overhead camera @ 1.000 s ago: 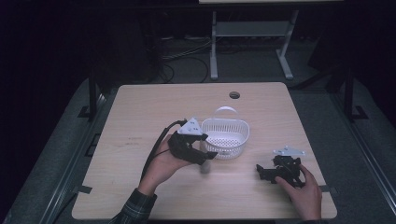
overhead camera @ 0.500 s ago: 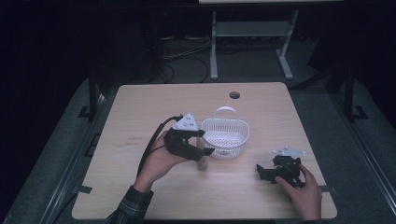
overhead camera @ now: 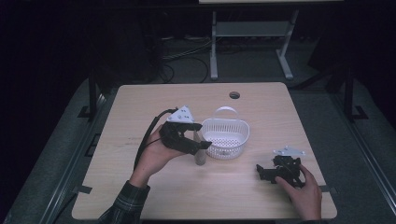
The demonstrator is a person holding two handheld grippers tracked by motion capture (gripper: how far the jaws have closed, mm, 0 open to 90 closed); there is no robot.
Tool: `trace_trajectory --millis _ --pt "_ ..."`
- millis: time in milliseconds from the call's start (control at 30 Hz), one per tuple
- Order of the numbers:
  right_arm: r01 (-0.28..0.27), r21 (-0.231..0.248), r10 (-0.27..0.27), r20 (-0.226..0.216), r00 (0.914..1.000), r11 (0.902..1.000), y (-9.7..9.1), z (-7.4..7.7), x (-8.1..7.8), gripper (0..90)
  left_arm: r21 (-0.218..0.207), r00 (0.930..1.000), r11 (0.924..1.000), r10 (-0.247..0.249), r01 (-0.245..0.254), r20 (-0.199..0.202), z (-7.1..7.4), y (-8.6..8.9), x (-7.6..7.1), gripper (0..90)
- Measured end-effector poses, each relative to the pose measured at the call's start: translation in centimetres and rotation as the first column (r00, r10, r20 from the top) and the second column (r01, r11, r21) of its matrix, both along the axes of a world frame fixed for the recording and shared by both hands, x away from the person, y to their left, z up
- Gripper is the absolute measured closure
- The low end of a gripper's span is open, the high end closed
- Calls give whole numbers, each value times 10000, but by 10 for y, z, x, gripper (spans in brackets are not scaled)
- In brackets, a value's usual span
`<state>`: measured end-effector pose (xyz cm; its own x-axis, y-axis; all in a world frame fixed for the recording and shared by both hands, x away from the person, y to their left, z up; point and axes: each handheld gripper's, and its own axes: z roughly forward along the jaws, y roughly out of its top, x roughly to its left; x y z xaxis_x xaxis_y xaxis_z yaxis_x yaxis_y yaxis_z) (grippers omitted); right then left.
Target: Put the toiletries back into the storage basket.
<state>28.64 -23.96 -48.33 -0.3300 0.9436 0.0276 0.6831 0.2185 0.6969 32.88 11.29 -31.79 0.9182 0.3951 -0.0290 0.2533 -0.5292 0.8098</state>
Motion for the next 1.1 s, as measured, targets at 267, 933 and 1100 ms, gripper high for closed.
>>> trace_trajectory --millis 267,933,1100 --pt "-12 -4 12 2 10000 10000 0 0 0 0 -84 10000 10000 53 -53 -8 6 3 4 295" --pt "-12 0 12 -3 10000 10000 0 0 0 0 -269 10000 9996 67 -66 54 25 10 14 296" --pt "-11 1 11 -3 10000 10000 0 0 0 0 -272 9999 9996 77 -74 97 29 10 17 296"
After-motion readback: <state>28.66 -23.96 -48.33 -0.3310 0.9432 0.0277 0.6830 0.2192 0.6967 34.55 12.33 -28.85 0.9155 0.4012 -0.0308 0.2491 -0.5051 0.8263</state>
